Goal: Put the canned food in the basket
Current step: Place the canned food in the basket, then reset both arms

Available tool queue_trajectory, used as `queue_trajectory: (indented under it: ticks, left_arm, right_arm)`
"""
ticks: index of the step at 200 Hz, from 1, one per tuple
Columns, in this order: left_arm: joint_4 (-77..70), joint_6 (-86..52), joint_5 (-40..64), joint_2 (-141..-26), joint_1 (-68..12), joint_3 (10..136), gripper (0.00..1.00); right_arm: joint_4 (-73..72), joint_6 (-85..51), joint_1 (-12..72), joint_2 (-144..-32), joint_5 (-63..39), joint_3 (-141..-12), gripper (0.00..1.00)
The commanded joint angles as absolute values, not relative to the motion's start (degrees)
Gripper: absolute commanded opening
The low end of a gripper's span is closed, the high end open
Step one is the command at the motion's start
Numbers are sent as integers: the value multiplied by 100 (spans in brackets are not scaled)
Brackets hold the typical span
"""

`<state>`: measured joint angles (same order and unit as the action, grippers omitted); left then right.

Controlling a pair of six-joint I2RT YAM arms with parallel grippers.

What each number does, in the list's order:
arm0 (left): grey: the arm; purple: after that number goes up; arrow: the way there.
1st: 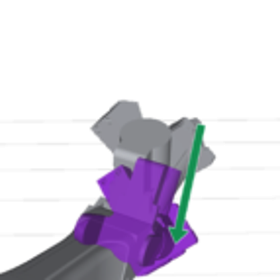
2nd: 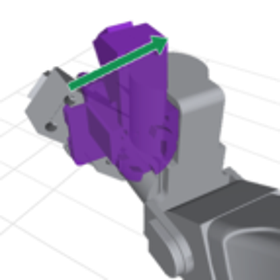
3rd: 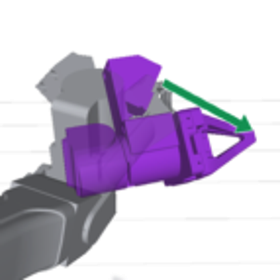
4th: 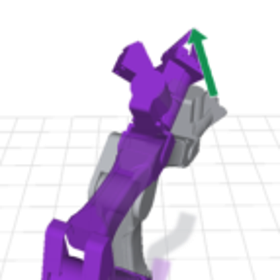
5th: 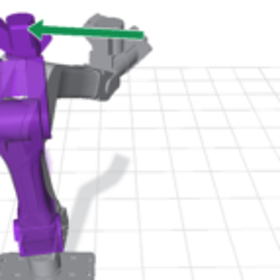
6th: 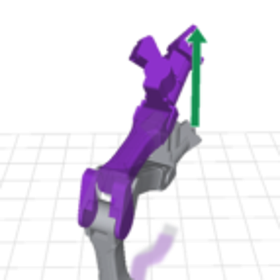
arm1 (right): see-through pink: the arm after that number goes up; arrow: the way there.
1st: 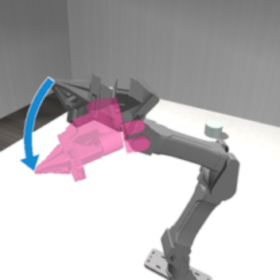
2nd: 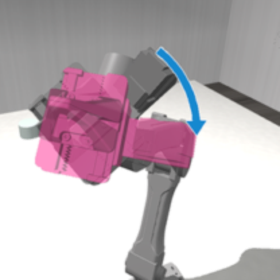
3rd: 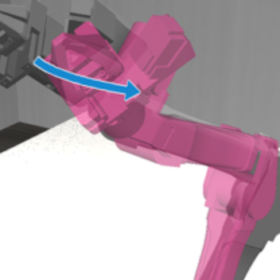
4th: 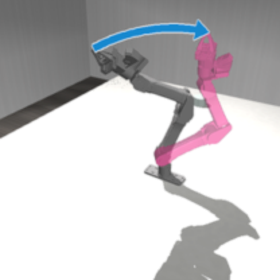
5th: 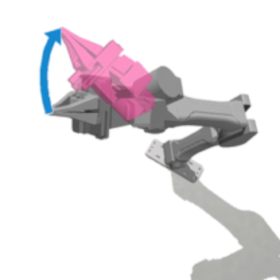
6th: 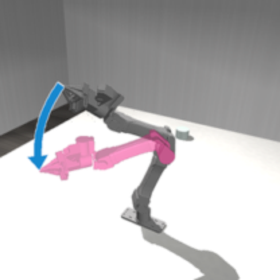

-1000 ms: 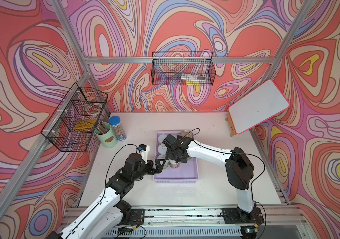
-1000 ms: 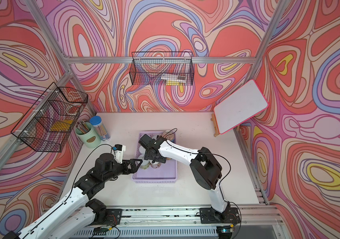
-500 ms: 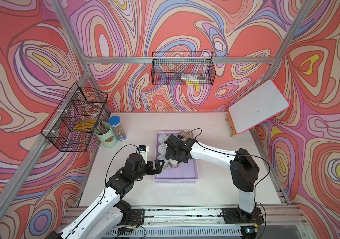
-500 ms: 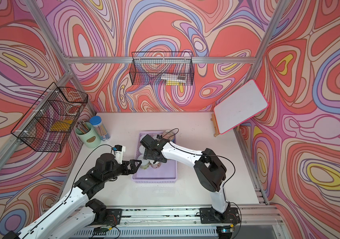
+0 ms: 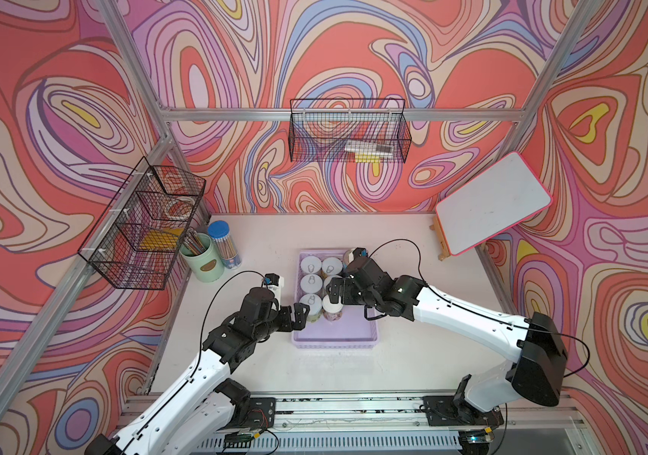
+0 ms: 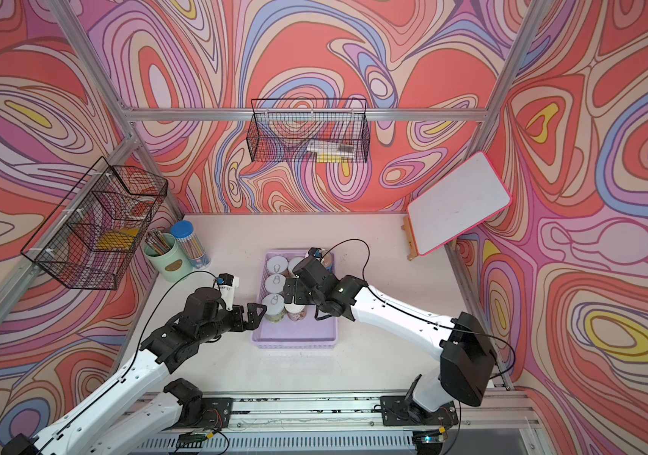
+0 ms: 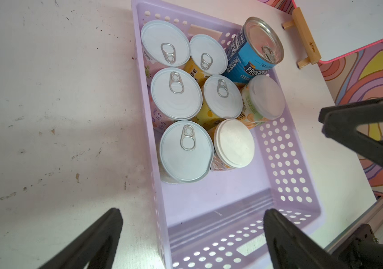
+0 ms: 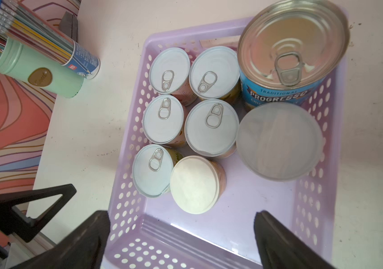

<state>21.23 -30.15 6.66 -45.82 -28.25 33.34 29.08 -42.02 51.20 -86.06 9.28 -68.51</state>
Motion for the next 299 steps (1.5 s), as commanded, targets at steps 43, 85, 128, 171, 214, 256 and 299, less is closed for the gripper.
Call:
queue_trajectory:
  ticks: [43, 85, 128, 171, 214, 256, 299]
  left_arm:
    - [2259, -2637, 256, -5095, -3014, 4034, 99]
    - [2079, -2233, 493, -5701, -3009, 4623, 99]
    - [1067, -1830, 906, -5861, -2998, 4654, 99]
    - [795, -1031, 1138, -6313, -2990, 4992, 99]
    - [-143, -221, 1105, -6602, -2829, 4742, 99]
    - [-624, -221, 662, -6532, -2323, 4267, 99]
    - [-1369, -37, 393, -6020, -1761, 3326, 99]
  right_arm:
    - [2662, -3381, 5139, -7743, 2401, -6422, 98]
    - [2702, -2321, 5135, -7570, 2389, -6705, 98]
    - [2322, -1254, 5133, -7576, 2481, -6963, 98]
    - [2278, -38, 4910, -7743, 2344, -7140, 98]
    - [1737, -213, 3616, -7473, 250, -6712, 98]
    - [765, -14, 2654, -7265, -354, -5875, 98]
    - [587, -166, 1605, -7405, -1164, -5612, 98]
